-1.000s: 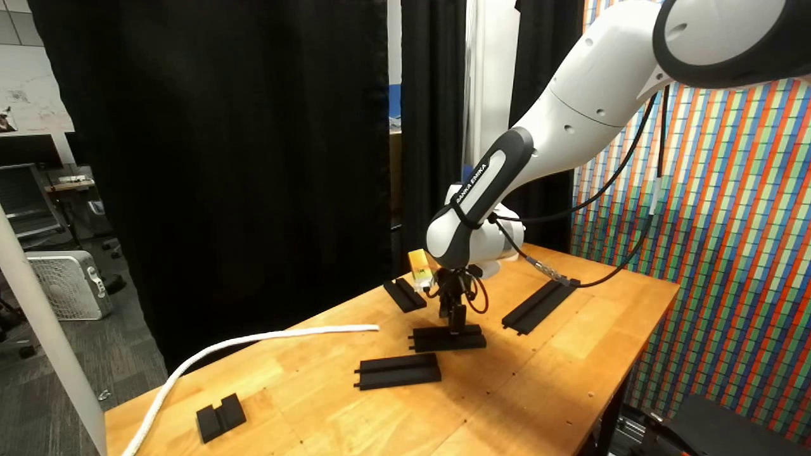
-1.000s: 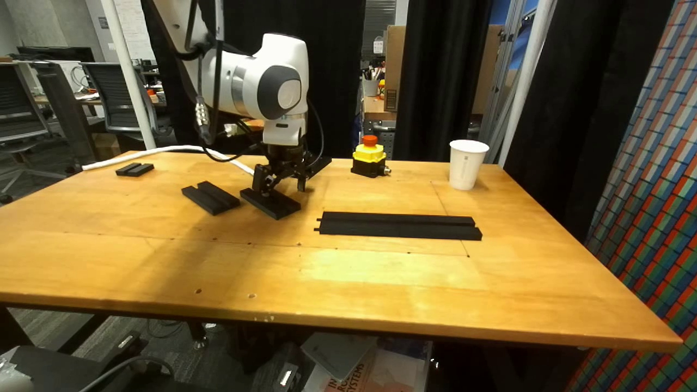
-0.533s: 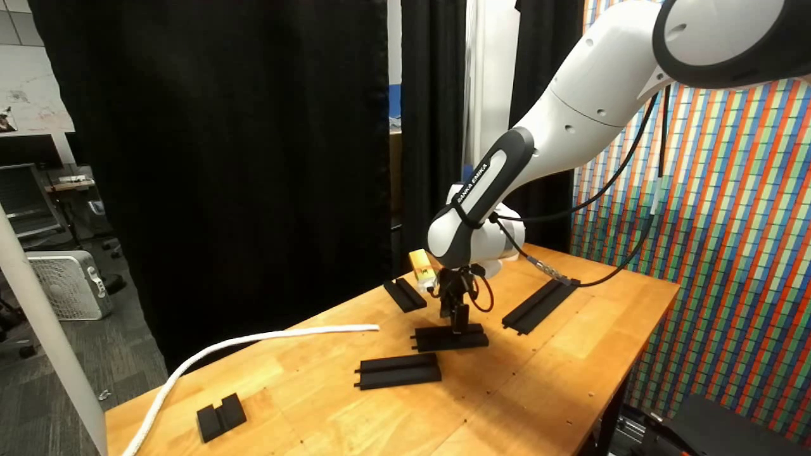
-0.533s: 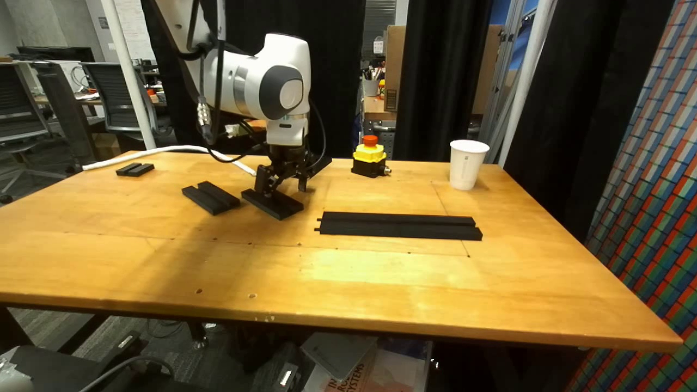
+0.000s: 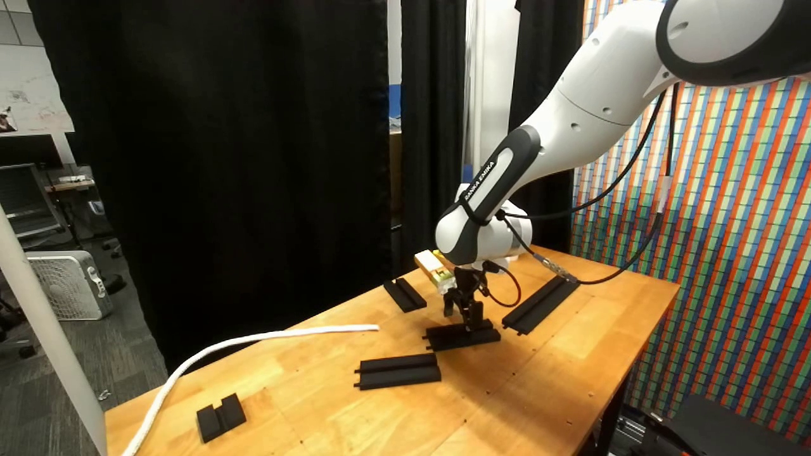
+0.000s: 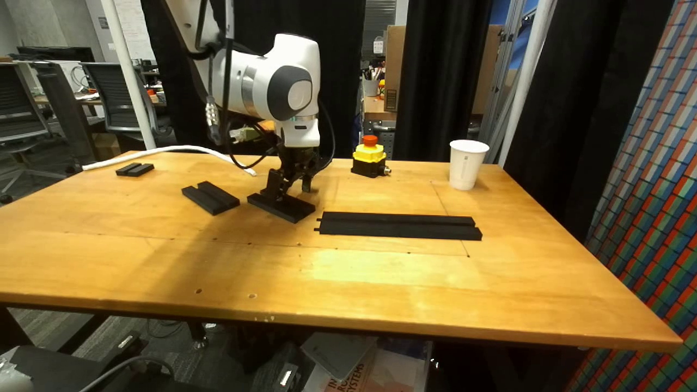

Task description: Put the black objects in a line

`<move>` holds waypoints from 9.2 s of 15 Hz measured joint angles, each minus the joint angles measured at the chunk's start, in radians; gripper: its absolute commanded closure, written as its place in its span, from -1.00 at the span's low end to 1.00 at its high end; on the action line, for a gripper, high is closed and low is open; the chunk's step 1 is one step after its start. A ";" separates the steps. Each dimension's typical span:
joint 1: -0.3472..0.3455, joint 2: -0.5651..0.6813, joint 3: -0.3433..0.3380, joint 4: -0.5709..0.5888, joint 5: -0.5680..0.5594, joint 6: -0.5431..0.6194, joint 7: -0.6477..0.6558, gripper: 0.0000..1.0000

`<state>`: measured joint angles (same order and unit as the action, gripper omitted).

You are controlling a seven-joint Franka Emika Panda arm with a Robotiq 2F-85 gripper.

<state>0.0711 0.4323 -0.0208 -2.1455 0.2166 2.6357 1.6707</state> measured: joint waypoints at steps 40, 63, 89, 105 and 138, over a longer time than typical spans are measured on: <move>-0.111 -0.120 0.041 -0.150 0.359 -0.130 -1.038 -1.00; -0.111 -0.107 -0.018 -0.126 0.359 -0.099 -0.912 -1.00; -0.115 -0.099 -0.044 -0.127 0.357 -0.014 -0.761 -1.00; -0.143 -0.104 -0.039 -0.127 0.359 -0.021 -0.984 -1.00; 0.066 -0.279 0.094 -0.127 0.242 -0.135 -0.484 -1.00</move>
<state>0.1372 0.1536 0.0728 -2.2726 0.4585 2.5003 1.1867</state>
